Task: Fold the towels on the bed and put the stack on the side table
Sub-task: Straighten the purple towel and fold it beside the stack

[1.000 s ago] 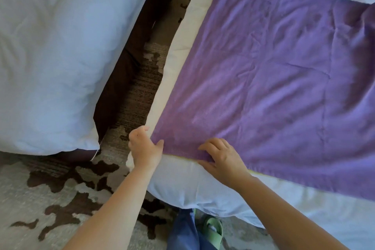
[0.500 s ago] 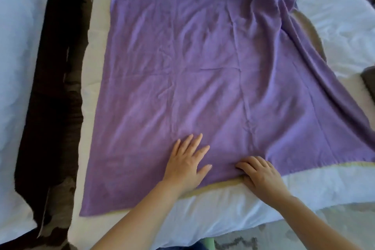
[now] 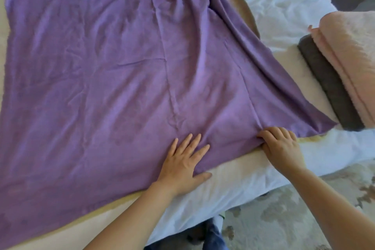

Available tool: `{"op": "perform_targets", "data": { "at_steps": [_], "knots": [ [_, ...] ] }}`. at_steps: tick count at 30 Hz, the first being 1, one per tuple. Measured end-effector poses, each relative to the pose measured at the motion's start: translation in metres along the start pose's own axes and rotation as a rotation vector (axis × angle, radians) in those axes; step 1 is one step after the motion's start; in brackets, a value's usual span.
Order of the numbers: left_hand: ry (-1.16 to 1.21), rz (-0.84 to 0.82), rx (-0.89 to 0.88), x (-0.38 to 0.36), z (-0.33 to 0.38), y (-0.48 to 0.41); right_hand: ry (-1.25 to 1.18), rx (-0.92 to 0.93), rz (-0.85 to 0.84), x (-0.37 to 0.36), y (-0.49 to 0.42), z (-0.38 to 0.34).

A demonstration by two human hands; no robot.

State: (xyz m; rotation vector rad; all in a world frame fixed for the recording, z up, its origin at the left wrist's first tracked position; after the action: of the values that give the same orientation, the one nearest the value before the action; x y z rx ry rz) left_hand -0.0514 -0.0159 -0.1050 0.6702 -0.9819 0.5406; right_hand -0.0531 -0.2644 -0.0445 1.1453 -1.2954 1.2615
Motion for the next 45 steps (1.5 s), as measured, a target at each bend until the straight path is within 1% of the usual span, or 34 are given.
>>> {"op": "perform_targets", "data": {
  "at_steps": [3, 5, 7, 9, 11, 13, 14, 16, 17, 18, 19, 21, 22, 23, 24, 26, 27, 28, 31, 32, 33, 36, 37, 39, 42, 43, 45],
  "knots": [
    [-0.001, 0.045, 0.031, 0.005, 0.032, -0.035, 0.019, -0.105, 0.028, 0.007, -0.004, 0.069],
    [0.004, 0.103, 0.033, 0.015, 0.056, -0.057, -0.004, -0.209, -0.017, 0.007, -0.003, 0.115],
    [-0.014, 0.173, -0.004, 0.024, 0.084, -0.077, -0.063, -0.308, -0.088, 0.004, 0.000, 0.151],
    [-0.043, 0.228, -0.046, 0.027, 0.107, -0.093, -0.166, -0.341, -0.082, 0.008, 0.004, 0.172],
    [-0.043, 0.255, -0.074, 0.027, 0.125, -0.105, -0.219, -0.245, -0.014, 0.020, 0.007, 0.176],
    [-0.038, 0.283, -0.112, 0.028, 0.139, -0.114, -0.191, -0.078, 0.054, 0.032, 0.014, 0.172],
    [-0.031, 0.308, -0.138, 0.029, 0.144, -0.117, -0.175, -0.010, 0.061, 0.034, 0.018, 0.172],
    [0.019, 0.375, -0.180, 0.032, 0.151, -0.119, -0.205, 0.046, 0.000, 0.031, 0.025, 0.175],
    [0.052, 0.403, -0.187, 0.034, 0.152, -0.119, -0.258, 0.022, -0.040, 0.026, 0.028, 0.180],
    [0.083, 0.424, -0.191, 0.036, 0.152, -0.118, -0.339, -0.050, -0.060, 0.022, 0.029, 0.187],
    [0.113, 0.425, -0.188, 0.038, 0.151, -0.117, -0.458, -0.189, -0.053, 0.019, 0.029, 0.198],
    [0.141, 0.400, -0.197, 0.038, 0.151, -0.115, -0.708, -0.581, -0.021, 0.008, 0.027, 0.229],
    [0.138, 0.383, -0.203, 0.037, 0.151, -0.115, -0.766, -0.742, -0.064, -0.003, 0.025, 0.237],
    [0.133, 0.367, -0.204, 0.036, 0.152, -0.115, -0.770, -0.832, -0.146, -0.014, 0.021, 0.239],
    [0.131, 0.362, -0.202, 0.034, 0.152, -0.116, -0.758, -0.870, -0.234, -0.024, 0.016, 0.238],
    [0.136, 0.361, -0.177, 0.033, 0.151, -0.116, -0.752, -0.893, -0.343, -0.034, 0.006, 0.228],
    [0.136, 0.361, -0.166, 0.033, 0.151, -0.116, -0.762, -0.890, -0.345, -0.033, 0.002, 0.225],
    [0.137, 0.364, -0.158, 0.033, 0.151, -0.115, -0.765, -0.869, -0.312, -0.028, -0.001, 0.224],
    [0.180, 0.324, -0.132, 0.034, 0.156, -0.118, -0.643, -0.792, -0.099, 0.002, 0.003, 0.232],
    [0.189, 0.293, -0.141, 0.033, 0.160, -0.119, -0.577, -0.775, -0.060, 0.009, 0.008, 0.235],
    [0.191, 0.247, -0.157, 0.031, 0.165, -0.122, -0.506, -0.759, -0.069, 0.012, 0.013, 0.236],
    [0.207, 0.074, -0.144, 0.021, 0.169, -0.129, -0.308, -0.733, -0.265, 0.004, 0.026, 0.230],
    [0.230, 0.059, -0.120, 0.022, 0.167, -0.130, -0.235, -0.707, -0.295, 0.005, 0.025, 0.226],
    [0.256, 0.127, -0.093, 0.035, 0.160, -0.131, -0.152, -0.625, -0.249, 0.015, 0.013, 0.215],
    [0.168, 0.314, -0.064, 0.066, 0.140, -0.140, -0.240, -0.422, -0.164, 0.024, -0.020, 0.185],
    [0.135, 0.345, -0.031, 0.073, 0.128, -0.146, -0.271, -0.352, -0.182, 0.021, -0.033, 0.173],
    [0.087, 0.318, 0.052, 0.079, 0.099, -0.164, -0.307, -0.252, -0.330, -0.001, -0.056, 0.149]
  ]
}}
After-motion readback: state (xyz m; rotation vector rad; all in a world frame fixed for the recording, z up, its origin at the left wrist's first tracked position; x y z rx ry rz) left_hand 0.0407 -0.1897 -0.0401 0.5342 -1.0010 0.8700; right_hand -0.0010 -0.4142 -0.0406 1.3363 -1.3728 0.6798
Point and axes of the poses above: each hand's wrist, its own y-axis away from the middle knuckle, its own x-axis out of the back of the hand, z = x × y, the point moved 8 cm from there along -y, towards the middle knuckle, and after that the axes turned 4 degrees about -x, right-handed, at the moved point
